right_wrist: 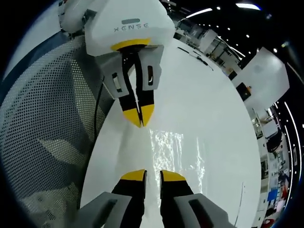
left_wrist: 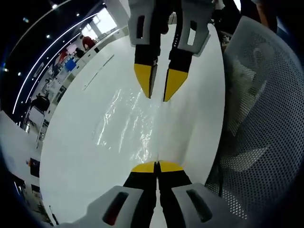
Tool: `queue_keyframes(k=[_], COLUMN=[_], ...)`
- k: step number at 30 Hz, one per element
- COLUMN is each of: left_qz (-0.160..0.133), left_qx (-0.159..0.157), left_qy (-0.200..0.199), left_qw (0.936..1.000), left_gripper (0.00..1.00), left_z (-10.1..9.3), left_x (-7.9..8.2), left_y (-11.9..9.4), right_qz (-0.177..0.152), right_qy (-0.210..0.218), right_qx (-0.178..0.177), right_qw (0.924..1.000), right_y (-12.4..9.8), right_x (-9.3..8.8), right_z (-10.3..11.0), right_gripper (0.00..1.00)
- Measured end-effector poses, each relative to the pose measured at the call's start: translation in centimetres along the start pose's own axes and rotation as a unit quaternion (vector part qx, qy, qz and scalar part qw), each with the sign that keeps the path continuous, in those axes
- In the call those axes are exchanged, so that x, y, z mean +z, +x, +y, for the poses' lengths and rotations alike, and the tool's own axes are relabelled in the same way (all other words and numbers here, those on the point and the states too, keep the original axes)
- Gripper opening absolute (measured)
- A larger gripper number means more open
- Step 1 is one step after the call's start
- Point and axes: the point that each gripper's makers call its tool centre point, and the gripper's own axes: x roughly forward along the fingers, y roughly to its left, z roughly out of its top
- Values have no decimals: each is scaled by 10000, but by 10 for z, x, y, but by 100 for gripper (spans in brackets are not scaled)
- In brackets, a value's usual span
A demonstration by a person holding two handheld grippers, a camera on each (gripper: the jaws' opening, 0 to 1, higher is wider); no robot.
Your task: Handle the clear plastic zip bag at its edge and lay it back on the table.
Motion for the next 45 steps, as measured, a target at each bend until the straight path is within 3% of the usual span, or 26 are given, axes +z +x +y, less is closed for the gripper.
queue_keyframes(k=[8, 14, 25, 31, 35, 40, 45], left_qz=[-43, -100, -213, -237, -244, -360, -358], left_qx=[13, 55, 186, 336, 337, 452, 526], left_qy=[-12, -37, -55, 8, -107, -705, -851], left_qw=[10000, 9999, 9996, 9992, 9991, 9958, 9943], left_gripper=[0, 0, 0, 26, 29, 31, 32], left_z=[1, 3, 6, 12, 14, 16, 20], left_x=[0, 3, 6, 4, 1, -2, -6], left_y=[0, -1, -1, 1, 2, 1, 3], right_qz=[88, 56, 46, 90, 112, 141, 165], right_qy=[41, 576, 707, 732, 816, 922, 1014], right_qx=[105, 87, 30, 5, -23, -88, -152], right_qw=[9999, 9983, 9975, 9973, 9966, 9956, 9946], right_y=[7, 14, 11, 11, 11, 11, 10], right_x=[-6, -11, -12, -14, -16, -17, -17], right_z=[6, 9, 7, 6, 4, 2, 0], right_gripper=[6, 0, 0, 0, 0, 0, 0])
